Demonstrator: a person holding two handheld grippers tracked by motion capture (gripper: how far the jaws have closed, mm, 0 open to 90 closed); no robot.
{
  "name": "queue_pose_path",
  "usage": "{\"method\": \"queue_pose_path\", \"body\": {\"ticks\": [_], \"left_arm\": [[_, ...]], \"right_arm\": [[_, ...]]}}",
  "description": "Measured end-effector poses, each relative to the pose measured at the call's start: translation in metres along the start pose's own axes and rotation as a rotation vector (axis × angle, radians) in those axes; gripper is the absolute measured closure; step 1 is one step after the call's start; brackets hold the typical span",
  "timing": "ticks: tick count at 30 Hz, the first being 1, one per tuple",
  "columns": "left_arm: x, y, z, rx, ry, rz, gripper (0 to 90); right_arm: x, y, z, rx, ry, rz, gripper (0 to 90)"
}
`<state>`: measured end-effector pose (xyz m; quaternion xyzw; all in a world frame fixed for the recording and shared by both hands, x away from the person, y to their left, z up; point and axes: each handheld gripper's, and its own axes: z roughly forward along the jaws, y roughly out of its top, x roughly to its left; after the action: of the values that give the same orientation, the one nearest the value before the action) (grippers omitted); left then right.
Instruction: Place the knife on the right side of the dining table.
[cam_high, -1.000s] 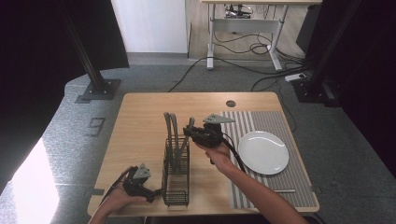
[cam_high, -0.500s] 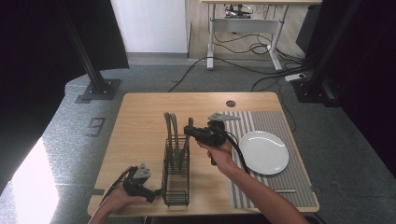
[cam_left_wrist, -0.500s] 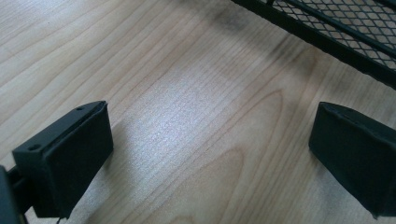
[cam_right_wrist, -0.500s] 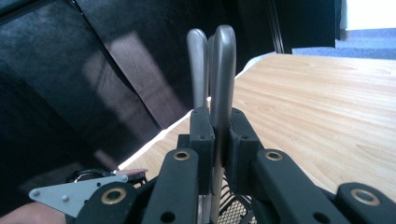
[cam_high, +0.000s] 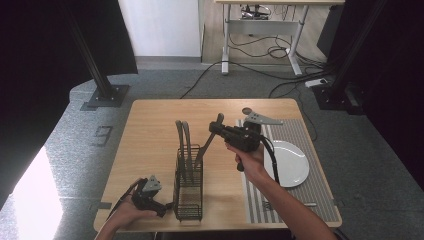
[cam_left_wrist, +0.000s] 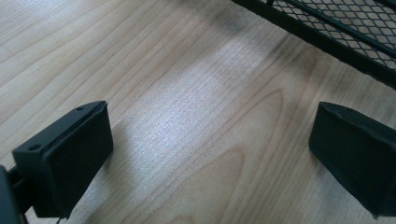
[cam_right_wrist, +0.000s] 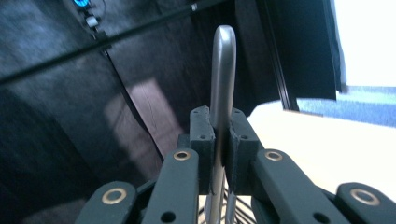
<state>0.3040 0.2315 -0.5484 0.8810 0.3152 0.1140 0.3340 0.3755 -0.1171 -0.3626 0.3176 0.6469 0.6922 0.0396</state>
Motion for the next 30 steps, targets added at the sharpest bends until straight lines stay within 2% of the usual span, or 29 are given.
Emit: {"method": "queue_pose_path", "body": {"ticks": [5,11,16,19,24,30], "left_arm": [[0.000,0.000,0.000,0.000,0.000,0.000,0.0],[0.000,0.000,0.000,0.000,0.000,0.000,0.0],[0.000,0.000,0.000,0.000,0.000,0.000,0.0],[0.000,0.000,0.000,0.000,0.000,0.000,0.0],[0.000,0.000,0.000,0.000,0.000,-0.001,0.0],[0.000,0.000,0.000,-0.002,0.001,-0.003,0.0]], "right_arm": [[-0.004,0.013,-0.022,-0.066,0.016,0.027,82.8],[-0.016,0.021,-0.038,-0.106,0.024,0.089,82.9],[-0.024,0.022,-0.048,-0.120,-0.024,0.069,82.9],[-0.030,0.017,-0.050,-0.099,-0.073,0.048,82.9],[-0.049,0.004,-0.046,-0.060,-0.138,0.052,82.8],[-0.064,-0.007,-0.038,-0.015,-0.190,0.058,82.8]]}}
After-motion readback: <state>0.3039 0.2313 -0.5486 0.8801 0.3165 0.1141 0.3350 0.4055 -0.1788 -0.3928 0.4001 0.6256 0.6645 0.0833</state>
